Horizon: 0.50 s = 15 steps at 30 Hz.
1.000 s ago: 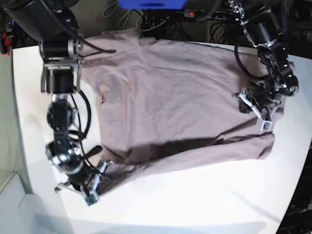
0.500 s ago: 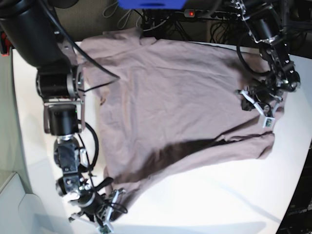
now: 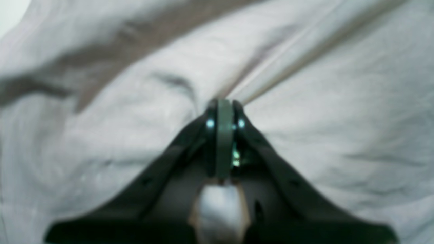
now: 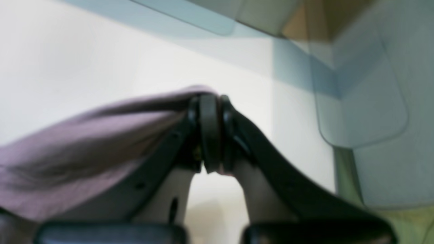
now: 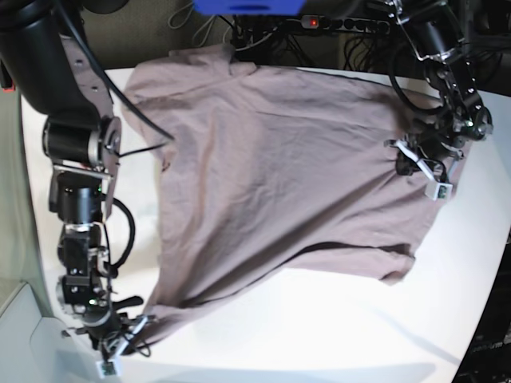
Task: Layout the t-shirt on the table in an organized manner, then fold the t-shirt properly
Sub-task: 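Grasp the hem corner with the right gripper and drag it outward, then release the hem and move the right gripper onto the shirt middle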
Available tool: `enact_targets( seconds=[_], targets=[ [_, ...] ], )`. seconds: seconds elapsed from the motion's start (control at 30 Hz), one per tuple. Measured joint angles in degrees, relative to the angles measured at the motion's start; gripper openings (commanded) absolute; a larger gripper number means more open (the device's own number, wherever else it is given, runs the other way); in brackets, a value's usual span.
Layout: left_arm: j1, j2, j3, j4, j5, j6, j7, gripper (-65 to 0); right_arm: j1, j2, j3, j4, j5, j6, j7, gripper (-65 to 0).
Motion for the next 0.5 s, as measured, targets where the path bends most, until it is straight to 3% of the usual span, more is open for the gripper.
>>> enact_targets(
  seconds=[0.07,0.5],
  targets=[
    [0.6,0.0,0.1,0.9,0.2,0.0,0.1,-64.9,0.3,0.3,1.3,0.0,0.0,-1.5,0.0,-65.0],
    [1.4,0.4,0.0,3.0,0.7,-0.1,2.0,-64.9,-4.2,-0.7,1.4,0.0,0.0,-1.9,0.9,-64.1]
  ],
)
